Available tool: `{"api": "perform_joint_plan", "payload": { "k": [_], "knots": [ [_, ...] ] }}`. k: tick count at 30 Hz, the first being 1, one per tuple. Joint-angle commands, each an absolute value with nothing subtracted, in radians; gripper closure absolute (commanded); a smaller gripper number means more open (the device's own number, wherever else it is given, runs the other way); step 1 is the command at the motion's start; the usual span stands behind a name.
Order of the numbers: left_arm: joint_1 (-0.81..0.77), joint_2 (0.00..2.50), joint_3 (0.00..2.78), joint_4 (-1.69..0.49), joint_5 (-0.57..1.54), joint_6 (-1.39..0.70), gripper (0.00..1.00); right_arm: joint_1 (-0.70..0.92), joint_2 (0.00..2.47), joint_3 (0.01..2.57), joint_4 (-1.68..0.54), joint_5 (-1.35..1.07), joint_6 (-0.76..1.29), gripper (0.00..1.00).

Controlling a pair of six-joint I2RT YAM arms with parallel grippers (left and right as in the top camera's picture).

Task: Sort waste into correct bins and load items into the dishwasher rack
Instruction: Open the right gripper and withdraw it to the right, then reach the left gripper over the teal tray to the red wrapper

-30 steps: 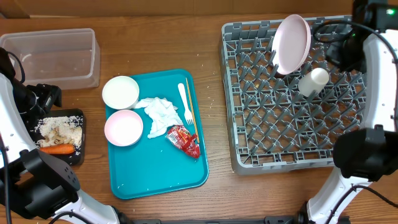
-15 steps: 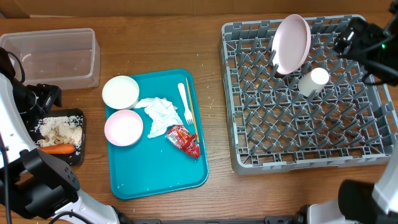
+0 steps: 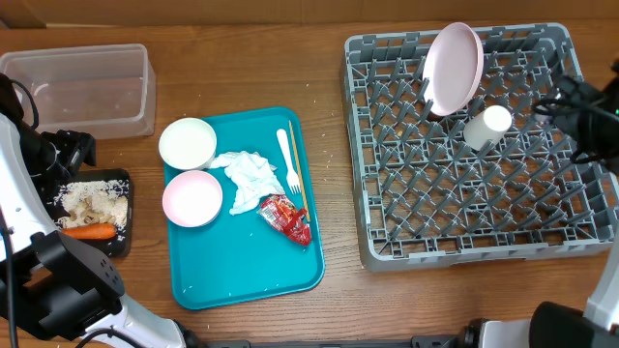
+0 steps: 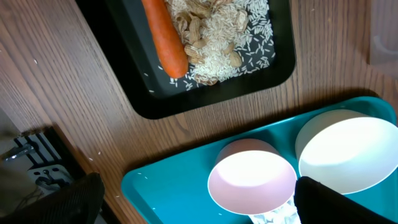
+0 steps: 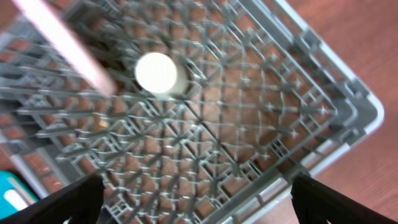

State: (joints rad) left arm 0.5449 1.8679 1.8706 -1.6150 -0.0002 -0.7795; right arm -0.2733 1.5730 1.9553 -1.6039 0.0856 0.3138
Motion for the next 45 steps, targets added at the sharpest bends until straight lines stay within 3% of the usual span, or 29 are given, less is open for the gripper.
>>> {"api": "perform_joint_plan", "payload": {
  "k": [1, 27, 30, 31, 32, 35, 41, 45],
  "knots": [
    [0.543, 1.845, 1.868, -1.614, -0.01, -0.778, 0.0, -0.291, 1.568, 1.88, -1.591, 0.036, 0.315, 0.0],
    [0.543, 1.845, 1.868, -1.615, 0.059, -0.801, 0.0, -0.291, 1.568, 1.838, -1.579, -0.013, 0.315, 0.0],
    [0.542, 1.845, 1.864, -1.69, 0.171, -0.739, 0.0, -0.291, 1.568, 1.838, -1.579, -0.013, 0.315, 0.0],
    [0.538, 1.845, 1.861, -1.69, 0.247, -0.618, 0.0, -0.291, 1.568, 1.839, -1.579, -0.013, 0.315, 0.0],
    [0.528, 1.845, 1.86, -1.69, 0.363, -0.42, 0.0, -0.291, 1.568, 1.839, -1.579, -0.013, 0.315, 0.0],
    [0.486, 1.845, 1.851, -1.691, 0.54, -0.191, 0.0, -0.291, 1.568, 1.838, -1.579, -0.013, 0.315, 0.0],
    [0.286, 1.838, 1.797, -1.69, 0.497, -0.183, 0.0, -0.291, 1.568, 1.838, -1.579, -0.013, 0.315, 0.0],
    [0.13, 1.838, 1.787, -1.69, 0.363, -0.302, 0.0, -0.291, 1.568, 1.838, -1.579, -0.013, 0.315, 0.0]
  ]
}}
